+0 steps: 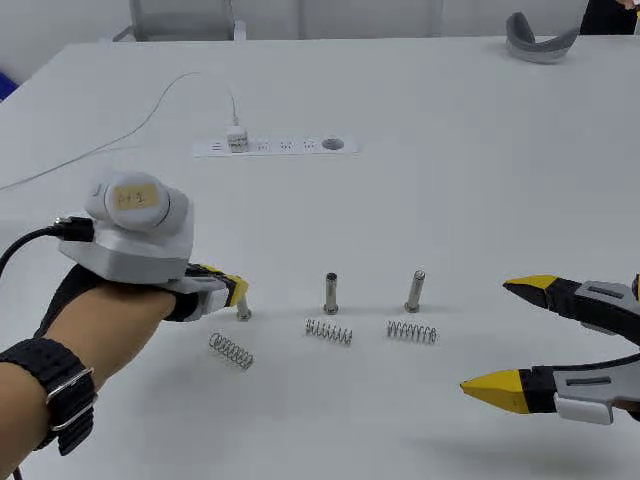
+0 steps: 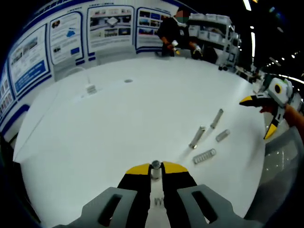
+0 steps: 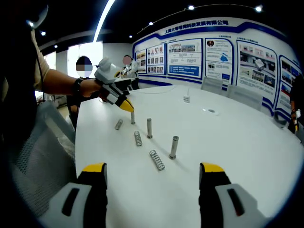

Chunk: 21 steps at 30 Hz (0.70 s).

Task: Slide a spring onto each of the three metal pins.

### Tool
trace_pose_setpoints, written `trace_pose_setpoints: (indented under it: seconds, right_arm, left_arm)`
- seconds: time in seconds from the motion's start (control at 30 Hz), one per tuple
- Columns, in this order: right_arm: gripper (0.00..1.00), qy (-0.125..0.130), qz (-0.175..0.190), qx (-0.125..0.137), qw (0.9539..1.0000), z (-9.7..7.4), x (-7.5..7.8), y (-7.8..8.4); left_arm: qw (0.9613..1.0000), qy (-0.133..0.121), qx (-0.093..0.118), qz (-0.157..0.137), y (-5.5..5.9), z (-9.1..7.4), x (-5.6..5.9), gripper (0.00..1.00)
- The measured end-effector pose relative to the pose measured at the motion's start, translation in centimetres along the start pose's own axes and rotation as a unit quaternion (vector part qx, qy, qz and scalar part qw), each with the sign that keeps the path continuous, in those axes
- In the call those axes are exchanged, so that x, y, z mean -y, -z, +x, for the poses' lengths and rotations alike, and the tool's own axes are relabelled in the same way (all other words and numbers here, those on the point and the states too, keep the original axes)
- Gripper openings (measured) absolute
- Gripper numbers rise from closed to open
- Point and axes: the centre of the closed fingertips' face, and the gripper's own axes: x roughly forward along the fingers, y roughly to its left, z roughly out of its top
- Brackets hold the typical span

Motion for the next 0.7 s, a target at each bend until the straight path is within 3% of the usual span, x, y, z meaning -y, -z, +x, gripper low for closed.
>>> trace_pose_setpoints:
  seconds: [0.7]
  right_arm:
    - [0.81, -0.003, 0.000, 0.000, 1.0000, 0.17, -0.05, -0.04]
  left_arm:
    - [0.9998, -0.001, 0.022, 0.003, -0.21, -0.23, -0.21, 0.19]
